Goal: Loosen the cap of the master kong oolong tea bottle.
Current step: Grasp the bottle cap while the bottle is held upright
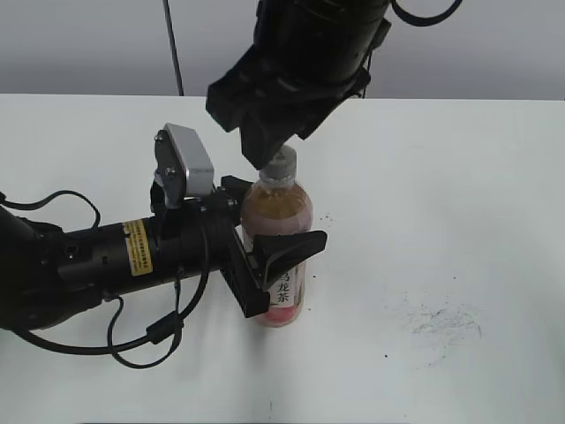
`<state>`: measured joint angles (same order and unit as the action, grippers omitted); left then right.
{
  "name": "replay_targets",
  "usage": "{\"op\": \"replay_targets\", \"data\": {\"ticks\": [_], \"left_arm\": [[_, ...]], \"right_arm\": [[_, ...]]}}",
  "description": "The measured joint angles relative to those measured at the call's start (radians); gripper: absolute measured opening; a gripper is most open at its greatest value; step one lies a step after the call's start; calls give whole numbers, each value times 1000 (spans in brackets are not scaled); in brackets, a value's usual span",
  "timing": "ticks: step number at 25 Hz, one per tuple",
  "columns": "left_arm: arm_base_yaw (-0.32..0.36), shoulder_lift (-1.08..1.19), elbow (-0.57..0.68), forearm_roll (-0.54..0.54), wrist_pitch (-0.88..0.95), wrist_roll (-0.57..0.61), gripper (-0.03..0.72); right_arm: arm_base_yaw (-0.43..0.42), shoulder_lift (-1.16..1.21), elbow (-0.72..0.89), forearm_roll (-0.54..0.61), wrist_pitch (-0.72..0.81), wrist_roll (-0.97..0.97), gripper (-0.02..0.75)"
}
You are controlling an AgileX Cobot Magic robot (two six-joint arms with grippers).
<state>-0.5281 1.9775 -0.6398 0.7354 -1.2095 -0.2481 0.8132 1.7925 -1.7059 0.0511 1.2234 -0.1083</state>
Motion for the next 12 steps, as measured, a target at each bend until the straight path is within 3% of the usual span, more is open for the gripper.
{"op": "replay_targets", "data": {"ticks": [12], "left_arm": [[0, 0, 0, 0, -1, 0, 445]], "right_arm": [[0, 31, 7, -20, 0, 13, 427]]}}
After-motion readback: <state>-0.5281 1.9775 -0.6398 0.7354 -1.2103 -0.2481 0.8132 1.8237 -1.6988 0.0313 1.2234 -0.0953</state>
